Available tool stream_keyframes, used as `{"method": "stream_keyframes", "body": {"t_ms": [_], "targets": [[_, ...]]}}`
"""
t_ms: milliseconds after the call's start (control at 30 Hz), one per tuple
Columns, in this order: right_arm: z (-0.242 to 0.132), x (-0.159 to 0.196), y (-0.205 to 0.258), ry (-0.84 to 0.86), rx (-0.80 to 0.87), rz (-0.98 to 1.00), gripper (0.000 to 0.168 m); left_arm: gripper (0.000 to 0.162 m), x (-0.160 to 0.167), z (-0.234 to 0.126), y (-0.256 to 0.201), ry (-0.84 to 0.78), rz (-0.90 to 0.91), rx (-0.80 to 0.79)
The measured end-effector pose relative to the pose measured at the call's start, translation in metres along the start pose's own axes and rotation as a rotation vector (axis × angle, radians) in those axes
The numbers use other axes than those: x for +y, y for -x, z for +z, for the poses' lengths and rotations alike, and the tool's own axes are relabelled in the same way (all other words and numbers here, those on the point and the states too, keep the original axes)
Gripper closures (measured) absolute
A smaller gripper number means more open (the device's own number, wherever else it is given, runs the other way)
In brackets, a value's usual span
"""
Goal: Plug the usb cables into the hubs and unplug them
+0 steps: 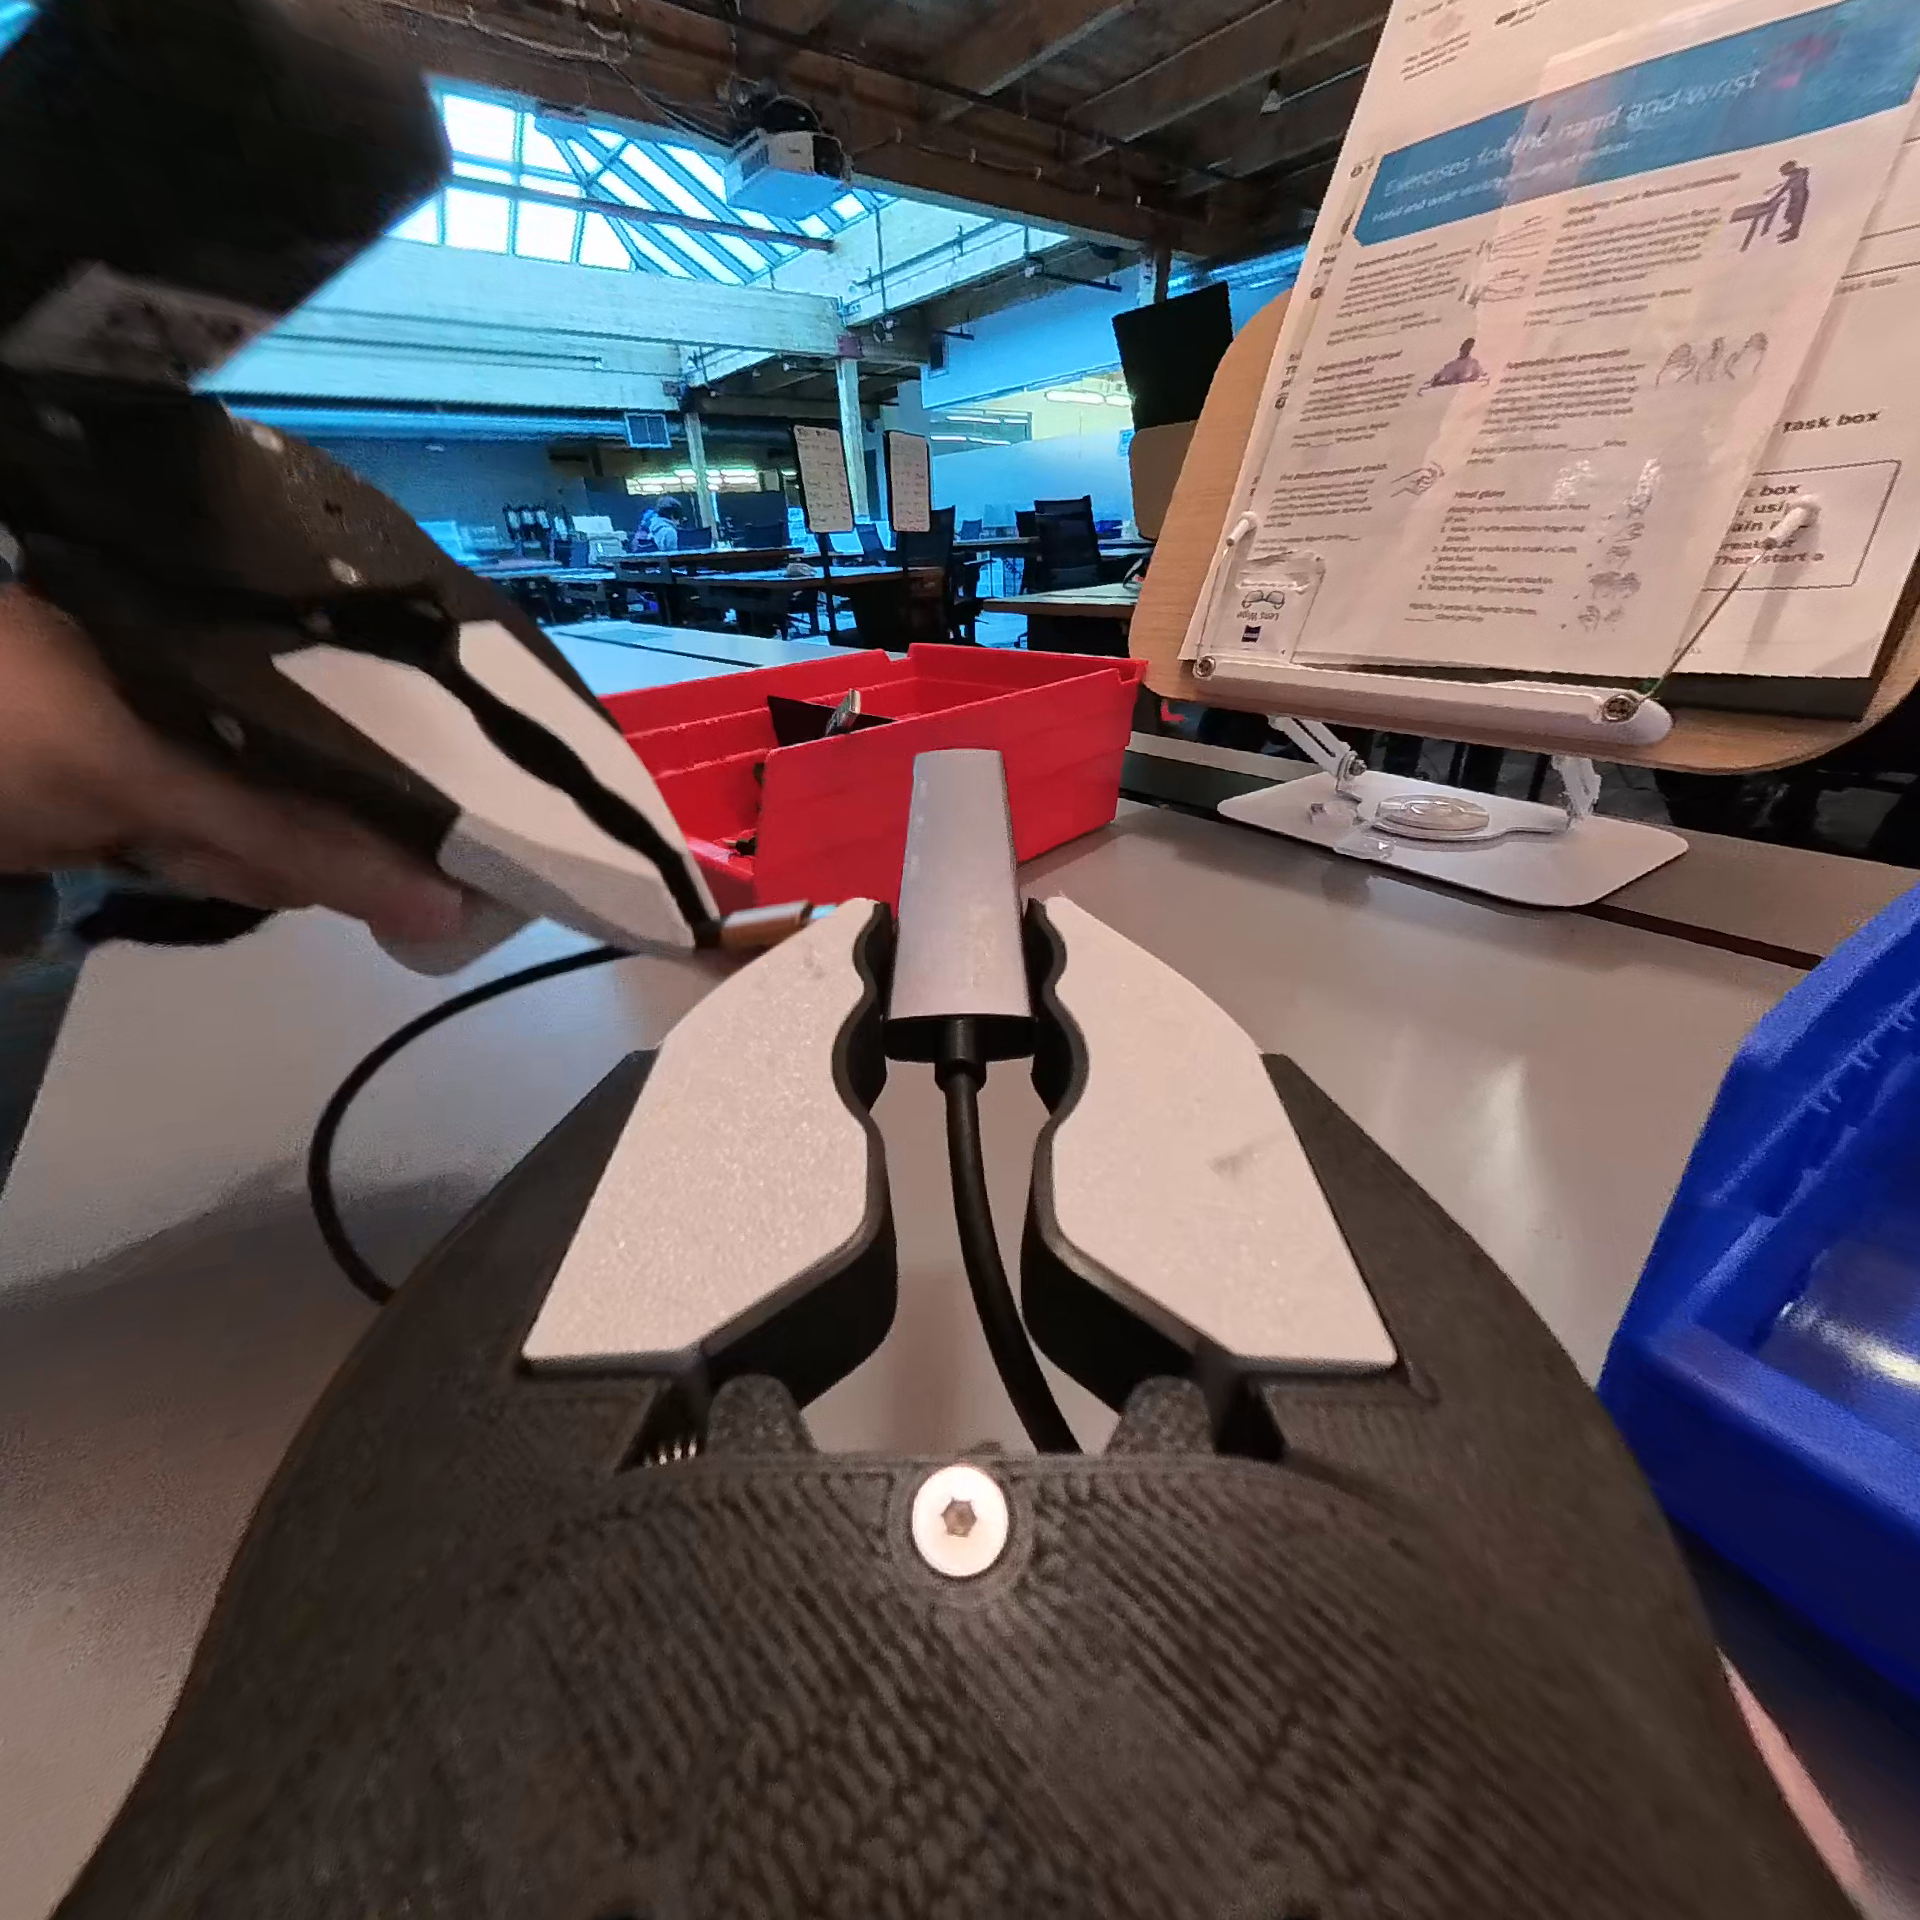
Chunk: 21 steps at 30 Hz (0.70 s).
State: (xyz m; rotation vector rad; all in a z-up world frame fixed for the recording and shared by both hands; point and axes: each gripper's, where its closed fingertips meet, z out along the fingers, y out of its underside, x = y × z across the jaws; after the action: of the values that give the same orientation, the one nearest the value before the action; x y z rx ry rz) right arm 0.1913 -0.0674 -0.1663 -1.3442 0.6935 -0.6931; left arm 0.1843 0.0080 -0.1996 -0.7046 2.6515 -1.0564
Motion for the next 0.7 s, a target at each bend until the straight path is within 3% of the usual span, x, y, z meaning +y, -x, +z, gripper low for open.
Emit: {"method": "stream_keyframes", "body": {"t_ms": [167,700], "targets": [[0.0,0.0,0.0,0.0,0.003,-0.002,0.144,0.156,-0.022,0.0,-0.018,-0.013,-0.001,0.032],[0.003,0.004,0.004,0.034,0.007,-0.051,0.144,0.156,-0.026,0.003,-0.011,-0.026,0.015,-0.062]]}}
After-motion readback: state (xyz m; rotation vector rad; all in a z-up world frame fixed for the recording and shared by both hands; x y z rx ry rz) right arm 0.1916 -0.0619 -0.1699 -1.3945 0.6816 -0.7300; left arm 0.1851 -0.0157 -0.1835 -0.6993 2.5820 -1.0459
